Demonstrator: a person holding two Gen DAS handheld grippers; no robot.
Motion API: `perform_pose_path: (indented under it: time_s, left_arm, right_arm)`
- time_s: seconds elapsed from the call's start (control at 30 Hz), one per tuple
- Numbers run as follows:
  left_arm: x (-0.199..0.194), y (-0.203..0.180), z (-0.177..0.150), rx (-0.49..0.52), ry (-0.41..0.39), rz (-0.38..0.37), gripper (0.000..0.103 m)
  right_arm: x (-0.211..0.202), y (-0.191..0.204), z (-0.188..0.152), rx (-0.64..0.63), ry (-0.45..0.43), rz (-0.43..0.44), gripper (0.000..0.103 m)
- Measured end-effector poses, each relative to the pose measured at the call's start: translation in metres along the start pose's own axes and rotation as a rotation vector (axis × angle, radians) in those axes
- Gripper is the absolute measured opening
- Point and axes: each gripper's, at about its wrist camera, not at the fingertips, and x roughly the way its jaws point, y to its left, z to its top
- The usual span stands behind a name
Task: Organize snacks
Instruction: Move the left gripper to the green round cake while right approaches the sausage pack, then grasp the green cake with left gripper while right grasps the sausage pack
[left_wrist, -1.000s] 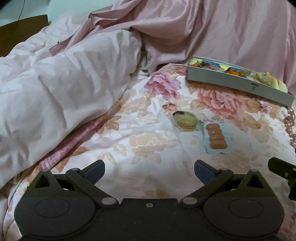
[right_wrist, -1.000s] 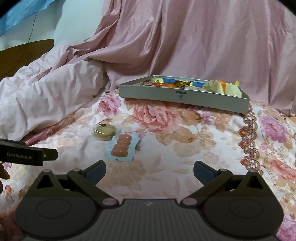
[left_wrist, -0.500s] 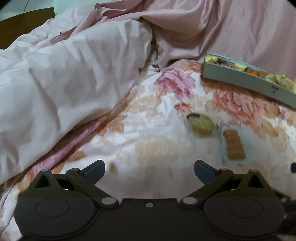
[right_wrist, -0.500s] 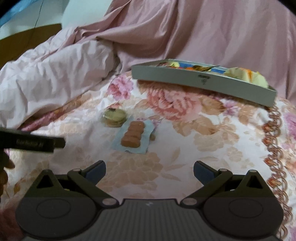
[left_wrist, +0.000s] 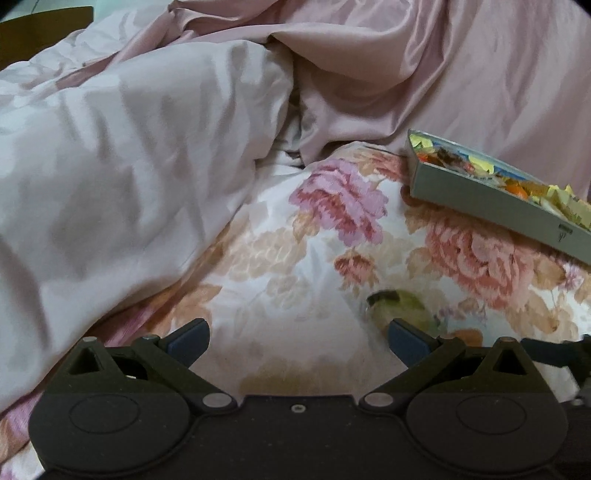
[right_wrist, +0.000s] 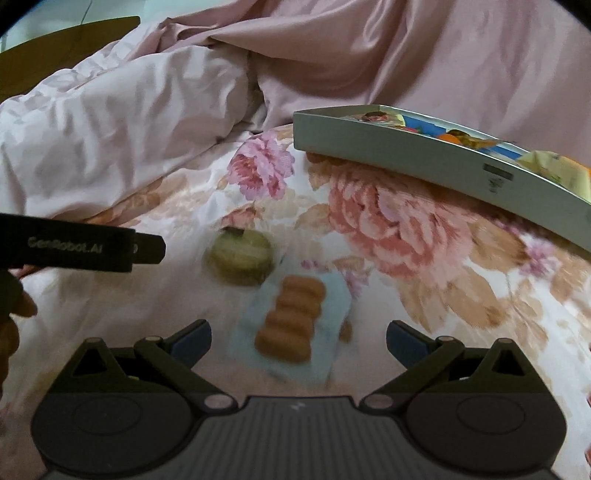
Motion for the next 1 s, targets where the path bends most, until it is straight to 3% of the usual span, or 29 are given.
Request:
perform_pose_path:
  time_s: [0.2, 0.27, 0.4, 0.57, 0.73, 0.87, 1.0]
  left_arm:
    - [0.013, -0.008, 0.007, 0.051, -0.017, -0.072, 0.102]
    - [0.018, -0.012, 0.007, 0.067, -0.012, -0.084, 0.102]
    - [0.025, -0.015, 0.004, 0.08, 0.011, -0.131, 0.102]
    - [0.028, -0.019, 0.006, 0.136, -0.012, -0.212, 0.102]
    - [0.038, -0.032, 0.013, 0.291, -0.022, -0.331, 0.102]
    - [0.05, -0.042, 0.017, 0.459, 0.002, -0.403, 0.102]
    - [0.066, -0.044, 0.019, 0.548, 0.045, -0.464, 0.102]
  right_arm:
    - [0.03, 0.005, 0.009, 0.009, 0.025, 0.005, 0.101]
    - [0.031, 0.004, 0.008, 0.016, 0.014, 0.013, 0.097]
    - [0.026, -0.005, 0.002, 0.04, -0.013, 0.038, 0.077]
    - [0.012, -0.017, -0.007, 0.008, -0.03, 0.045, 0.069]
    - [-0.008, -0.033, -0.022, -0.034, -0.027, 0.032, 0.067]
    - [-0.011, -0.044, -0.026, 0.018, -0.034, 0.061, 0.068]
    - [-0.008, -0.041, -0.026, -0.001, -0.041, 0.069, 0.072]
